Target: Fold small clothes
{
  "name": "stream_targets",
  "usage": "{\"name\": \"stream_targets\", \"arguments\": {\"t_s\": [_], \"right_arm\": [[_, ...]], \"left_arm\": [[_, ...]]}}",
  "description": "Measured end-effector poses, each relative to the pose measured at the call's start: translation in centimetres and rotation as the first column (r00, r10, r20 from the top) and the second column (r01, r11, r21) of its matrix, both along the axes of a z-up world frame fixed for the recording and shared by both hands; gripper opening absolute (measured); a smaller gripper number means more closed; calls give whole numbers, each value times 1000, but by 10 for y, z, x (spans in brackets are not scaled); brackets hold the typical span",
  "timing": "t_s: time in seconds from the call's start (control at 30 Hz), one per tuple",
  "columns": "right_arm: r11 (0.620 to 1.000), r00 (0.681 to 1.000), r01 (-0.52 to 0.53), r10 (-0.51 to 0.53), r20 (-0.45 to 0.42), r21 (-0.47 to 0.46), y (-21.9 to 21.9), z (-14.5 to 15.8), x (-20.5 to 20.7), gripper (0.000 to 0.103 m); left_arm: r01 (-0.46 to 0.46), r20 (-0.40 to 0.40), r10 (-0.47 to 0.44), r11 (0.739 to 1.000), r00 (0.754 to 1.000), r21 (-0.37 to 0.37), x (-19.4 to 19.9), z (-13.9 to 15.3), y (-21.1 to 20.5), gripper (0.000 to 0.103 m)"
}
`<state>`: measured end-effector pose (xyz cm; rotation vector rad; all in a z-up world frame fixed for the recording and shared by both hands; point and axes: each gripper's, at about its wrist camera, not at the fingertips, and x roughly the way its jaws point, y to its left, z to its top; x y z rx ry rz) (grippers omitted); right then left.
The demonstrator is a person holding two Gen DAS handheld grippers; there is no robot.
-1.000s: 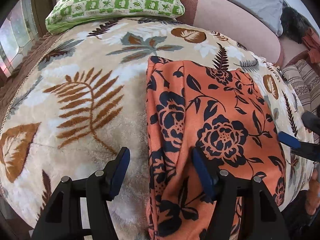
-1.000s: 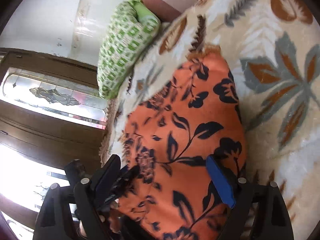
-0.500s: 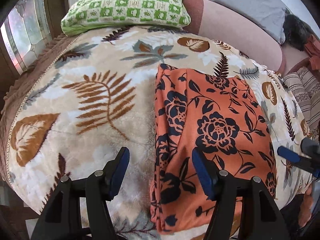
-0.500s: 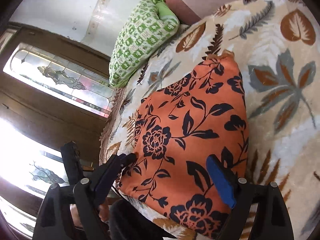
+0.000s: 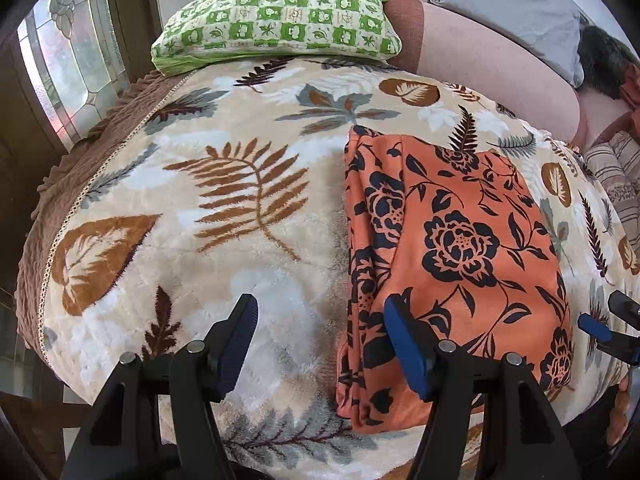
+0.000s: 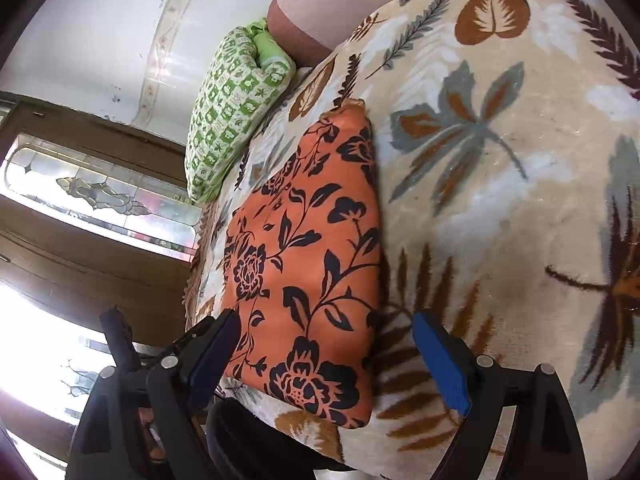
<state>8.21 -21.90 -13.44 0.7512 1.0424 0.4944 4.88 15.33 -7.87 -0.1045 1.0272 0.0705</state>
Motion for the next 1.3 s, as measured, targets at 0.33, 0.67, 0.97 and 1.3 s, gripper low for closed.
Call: {"name": "stream_targets", "arguments": {"t_s": [0.33, 0.67, 0.97, 1.3], "right_arm": [[999, 999, -36, 37, 31, -38, 14, 10, 11, 90], [999, 1000, -15, 14, -5, -42, 6, 3, 34, 94], [1000, 996, -17, 18, -87, 12, 11, -17, 66, 99], [985, 978, -163, 153, -139, -61, 70, -34, 100, 49]], "left_arm": [[1, 11, -1, 1000, 1000, 16, 0, 6, -8, 72], [34, 2, -34, 996, 999, -87, 17, 9, -9, 81], [64, -51, -72, 986, 996, -154, 52, -17, -16, 87], [137, -106, -179, 937, 978, -321, 66, -42, -31, 45]]}}
